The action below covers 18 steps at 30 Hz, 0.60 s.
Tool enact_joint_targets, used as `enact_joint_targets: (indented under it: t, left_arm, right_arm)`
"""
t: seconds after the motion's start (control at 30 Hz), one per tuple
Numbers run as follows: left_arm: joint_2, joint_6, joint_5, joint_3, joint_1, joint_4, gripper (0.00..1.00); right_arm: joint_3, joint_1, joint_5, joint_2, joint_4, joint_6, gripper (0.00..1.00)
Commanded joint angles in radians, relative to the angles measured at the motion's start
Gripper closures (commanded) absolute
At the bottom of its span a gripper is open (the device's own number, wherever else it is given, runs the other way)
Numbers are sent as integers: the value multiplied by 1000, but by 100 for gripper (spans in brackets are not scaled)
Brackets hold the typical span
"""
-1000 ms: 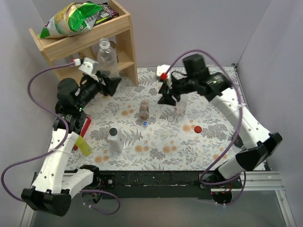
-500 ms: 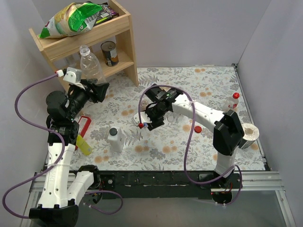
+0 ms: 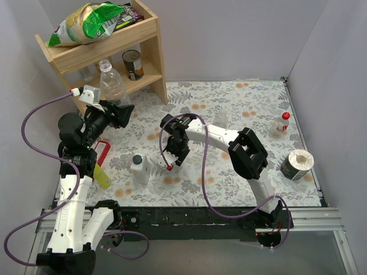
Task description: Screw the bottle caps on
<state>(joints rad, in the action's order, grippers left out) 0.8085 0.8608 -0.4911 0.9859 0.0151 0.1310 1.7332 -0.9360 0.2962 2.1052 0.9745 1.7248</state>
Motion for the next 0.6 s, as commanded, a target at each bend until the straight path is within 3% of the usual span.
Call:
enact_joint_targets:
  t: [0.0,0.57]
  left_arm:
    - [-23,4,-20,-15,-12,-7,100]
    - [-15,37,-46,-50,-14,-37,98]
  right_arm:
    - [92,5,-51,44,55,97,47]
    - [152,8,-180,151,61,131,48]
